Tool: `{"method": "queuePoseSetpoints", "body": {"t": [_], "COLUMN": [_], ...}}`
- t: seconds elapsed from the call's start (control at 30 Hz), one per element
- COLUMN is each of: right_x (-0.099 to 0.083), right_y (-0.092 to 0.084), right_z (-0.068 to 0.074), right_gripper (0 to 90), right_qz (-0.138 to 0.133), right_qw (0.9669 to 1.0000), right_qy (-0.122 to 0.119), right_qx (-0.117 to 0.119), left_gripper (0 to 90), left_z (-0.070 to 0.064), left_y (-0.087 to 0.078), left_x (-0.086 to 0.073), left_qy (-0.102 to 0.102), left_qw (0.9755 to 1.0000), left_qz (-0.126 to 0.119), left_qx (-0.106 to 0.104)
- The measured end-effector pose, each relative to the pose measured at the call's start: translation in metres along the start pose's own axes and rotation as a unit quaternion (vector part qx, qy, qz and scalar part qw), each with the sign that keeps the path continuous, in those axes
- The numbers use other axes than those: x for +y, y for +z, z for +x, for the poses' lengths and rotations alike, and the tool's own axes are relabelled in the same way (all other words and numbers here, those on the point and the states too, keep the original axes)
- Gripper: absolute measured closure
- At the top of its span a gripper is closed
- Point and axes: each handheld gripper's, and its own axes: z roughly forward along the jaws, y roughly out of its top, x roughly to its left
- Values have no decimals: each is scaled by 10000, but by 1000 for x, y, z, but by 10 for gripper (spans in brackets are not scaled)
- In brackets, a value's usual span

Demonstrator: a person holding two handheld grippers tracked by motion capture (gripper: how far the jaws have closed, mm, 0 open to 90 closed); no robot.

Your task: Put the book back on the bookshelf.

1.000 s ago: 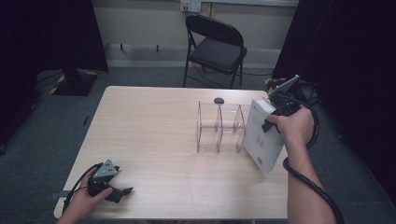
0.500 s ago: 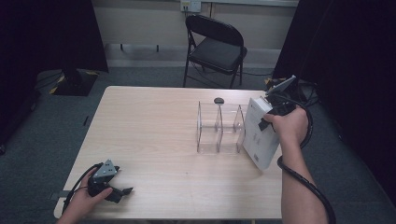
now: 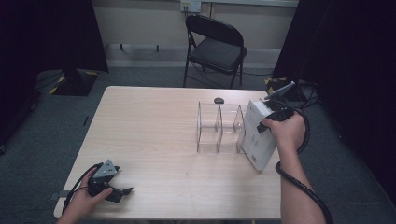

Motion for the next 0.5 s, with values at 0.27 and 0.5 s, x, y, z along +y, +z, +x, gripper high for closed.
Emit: {"method": "queuePoseSetpoints", "body": {"t": [0.27,0.5], "right_x": [-3,-2], "right_y": [1,1], "right_z": [-2,-1], "right_gripper": [513,521], "right_qz": [448,558], "right_qw": [9989,9983], "right_qy": [-102,-134], "right_qx": [-31,-40], "left_gripper": [0,0], "left_z": [0,0], "left_y": [0,0], "left_x": [0,0], "left_qy": [-27,-22], "left_qw": [10000,10000], "left_qz": [-4,-1], "left_qx": [-9,-19]}}
